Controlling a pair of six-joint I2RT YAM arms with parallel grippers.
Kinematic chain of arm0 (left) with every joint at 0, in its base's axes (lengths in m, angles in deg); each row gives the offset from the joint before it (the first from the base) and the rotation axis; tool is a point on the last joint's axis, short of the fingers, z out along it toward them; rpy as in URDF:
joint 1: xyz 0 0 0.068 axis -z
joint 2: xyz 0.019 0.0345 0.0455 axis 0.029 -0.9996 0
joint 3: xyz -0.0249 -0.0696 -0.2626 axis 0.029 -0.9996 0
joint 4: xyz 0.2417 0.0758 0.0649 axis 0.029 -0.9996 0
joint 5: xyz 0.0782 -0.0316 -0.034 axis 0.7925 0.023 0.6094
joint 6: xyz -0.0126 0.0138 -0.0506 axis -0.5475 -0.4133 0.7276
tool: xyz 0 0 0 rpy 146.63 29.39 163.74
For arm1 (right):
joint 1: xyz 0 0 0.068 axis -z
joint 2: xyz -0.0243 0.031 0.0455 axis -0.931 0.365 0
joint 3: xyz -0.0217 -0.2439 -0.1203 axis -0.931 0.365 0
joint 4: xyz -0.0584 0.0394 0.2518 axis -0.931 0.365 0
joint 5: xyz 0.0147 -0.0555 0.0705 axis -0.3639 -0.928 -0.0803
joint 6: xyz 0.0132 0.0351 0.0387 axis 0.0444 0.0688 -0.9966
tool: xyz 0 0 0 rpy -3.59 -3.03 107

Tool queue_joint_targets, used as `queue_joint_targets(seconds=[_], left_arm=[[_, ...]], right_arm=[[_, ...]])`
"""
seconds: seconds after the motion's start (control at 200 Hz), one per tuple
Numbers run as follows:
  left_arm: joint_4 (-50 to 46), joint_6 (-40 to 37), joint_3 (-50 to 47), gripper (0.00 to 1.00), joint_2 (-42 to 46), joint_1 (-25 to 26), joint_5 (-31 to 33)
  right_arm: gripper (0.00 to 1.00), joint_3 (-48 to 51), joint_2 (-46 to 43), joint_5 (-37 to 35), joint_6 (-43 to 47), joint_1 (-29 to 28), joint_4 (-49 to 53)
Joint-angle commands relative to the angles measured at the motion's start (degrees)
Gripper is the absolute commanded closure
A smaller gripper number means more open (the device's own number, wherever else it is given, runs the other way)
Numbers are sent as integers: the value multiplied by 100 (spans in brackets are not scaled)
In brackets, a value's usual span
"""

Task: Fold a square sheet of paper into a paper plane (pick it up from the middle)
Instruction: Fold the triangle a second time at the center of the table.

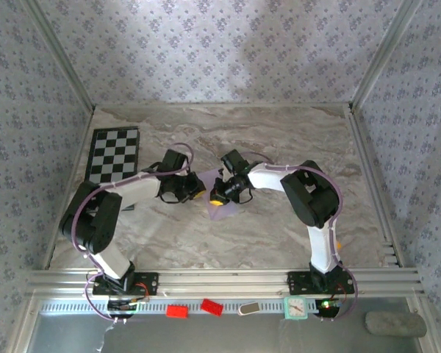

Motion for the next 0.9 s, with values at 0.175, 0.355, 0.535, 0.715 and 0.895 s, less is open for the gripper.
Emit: queue_joint_targets(seconds=[0.175, 0.355, 0.535, 0.715, 0.895], left_arm=[[-51, 91, 110, 92, -345, 277, 18], [-141, 100, 112, 95, -426, 289, 201], [-211, 83, 140, 98, -539, 286, 334], [-625, -48, 221, 100, -629, 293, 604], [-1053, -274, 280, 100, -646, 282, 837]], right_arm=[[99, -2, 256, -328, 71, 4, 520], [100, 26, 238, -311, 39, 7, 485], [100, 60, 204, -242, 9, 6, 371], [99, 96, 21, -38, -63, 16, 37], [98, 450, -456, 111, 66, 100, -476]])
